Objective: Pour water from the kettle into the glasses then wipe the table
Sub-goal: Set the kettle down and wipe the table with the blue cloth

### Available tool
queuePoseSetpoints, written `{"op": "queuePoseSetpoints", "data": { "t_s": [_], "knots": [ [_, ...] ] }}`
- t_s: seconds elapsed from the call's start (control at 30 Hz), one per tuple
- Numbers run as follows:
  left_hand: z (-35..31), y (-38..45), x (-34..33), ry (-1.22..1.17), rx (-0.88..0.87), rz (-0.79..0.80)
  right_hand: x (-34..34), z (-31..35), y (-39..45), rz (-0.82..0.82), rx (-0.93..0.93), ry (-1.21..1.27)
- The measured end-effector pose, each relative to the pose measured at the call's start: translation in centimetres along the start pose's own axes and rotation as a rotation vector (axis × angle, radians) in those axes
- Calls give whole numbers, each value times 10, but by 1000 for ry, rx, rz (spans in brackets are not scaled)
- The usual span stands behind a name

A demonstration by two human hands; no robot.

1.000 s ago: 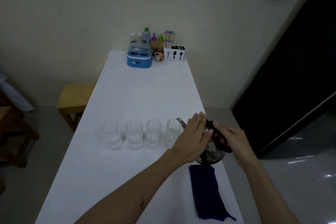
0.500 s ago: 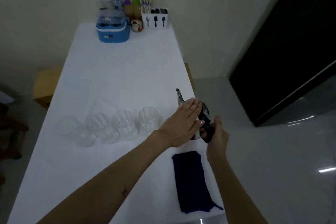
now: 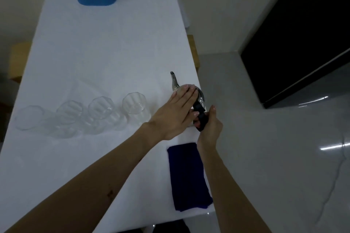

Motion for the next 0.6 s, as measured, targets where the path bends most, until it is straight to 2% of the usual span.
{"op": "queuePoseSetpoints", "data": {
  "t_s": [0.17,0.27,0.33,0.4,0.5,0.6],
  "knots": [
    [5,-1,-1,92,37,-37,5,7,-4,15,140,-30],
    [-1,-12,0,149,14,-145,25,3,-16,-88,274,-198],
    [-7,-33,-13,44,-3,-204,40,-9,-31,-117,341,-390],
    [-4,-66,-41,-46,57,-223,52,-32,-53,-92,387,-704],
    [11,-128,-92,-100,207,-217,54,-68,-97,13,530,-1210],
    [25,-183,-130,-141,312,-178,52,-104,-118,132,649,-1476]
  ]
}}
Point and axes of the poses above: each hand's wrist, its own y-axis towards the middle knuckle, its own x-axis out of the back of the hand, z = x × y, the point moved 10 cm from there along y, towards the middle knuckle, and after that the axes turned 1 degree about x, right-handed, at the moved point
